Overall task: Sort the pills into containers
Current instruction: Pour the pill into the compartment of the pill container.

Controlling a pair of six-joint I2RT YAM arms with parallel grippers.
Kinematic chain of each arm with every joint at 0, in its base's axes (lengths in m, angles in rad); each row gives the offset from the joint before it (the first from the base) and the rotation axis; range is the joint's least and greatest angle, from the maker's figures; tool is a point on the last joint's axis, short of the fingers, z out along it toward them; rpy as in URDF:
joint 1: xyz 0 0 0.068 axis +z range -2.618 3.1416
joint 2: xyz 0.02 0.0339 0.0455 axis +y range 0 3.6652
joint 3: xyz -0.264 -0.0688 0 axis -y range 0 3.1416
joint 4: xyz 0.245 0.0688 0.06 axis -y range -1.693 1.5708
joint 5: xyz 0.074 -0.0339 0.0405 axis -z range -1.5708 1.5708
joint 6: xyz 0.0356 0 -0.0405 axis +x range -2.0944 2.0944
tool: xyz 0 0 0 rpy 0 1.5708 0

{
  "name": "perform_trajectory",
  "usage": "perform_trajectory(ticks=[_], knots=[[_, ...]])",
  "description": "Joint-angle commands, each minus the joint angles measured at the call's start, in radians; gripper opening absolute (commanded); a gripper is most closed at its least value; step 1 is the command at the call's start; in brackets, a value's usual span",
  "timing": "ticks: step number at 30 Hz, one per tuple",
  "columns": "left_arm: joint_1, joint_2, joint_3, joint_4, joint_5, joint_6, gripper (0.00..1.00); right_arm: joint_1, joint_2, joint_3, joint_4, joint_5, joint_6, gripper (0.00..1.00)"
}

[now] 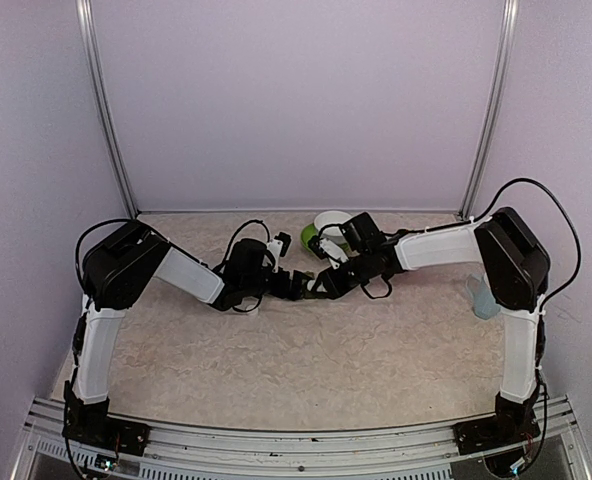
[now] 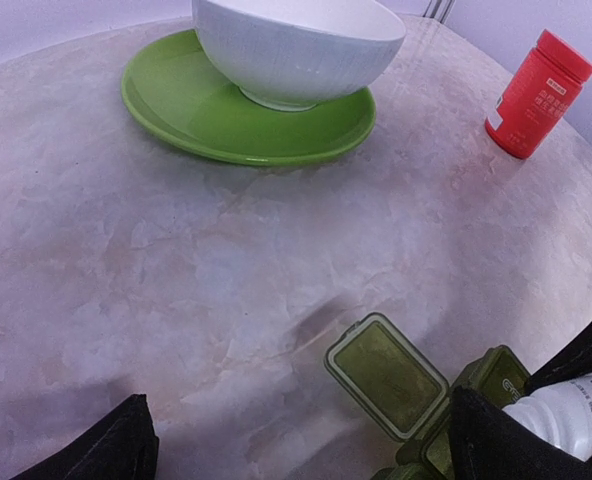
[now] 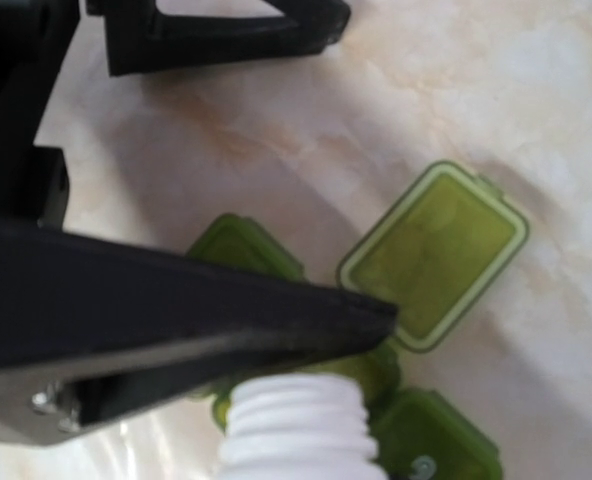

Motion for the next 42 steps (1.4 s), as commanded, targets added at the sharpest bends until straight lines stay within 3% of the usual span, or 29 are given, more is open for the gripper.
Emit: perform_trajectory(ticks=[1, 42], knots=[[0.009, 0.009, -0.011, 0.031, -0.011, -0.005, 0.99, 0.010, 0.027, 0.033, -0.075, 0.021, -0.008, 0.19], [0.007, 0.011, -0.007, 0.029, -0.013, -0.003, 0.99, 0.015, 0.025, 0.146, -0.224, 0.039, -0.005, 0.20]])
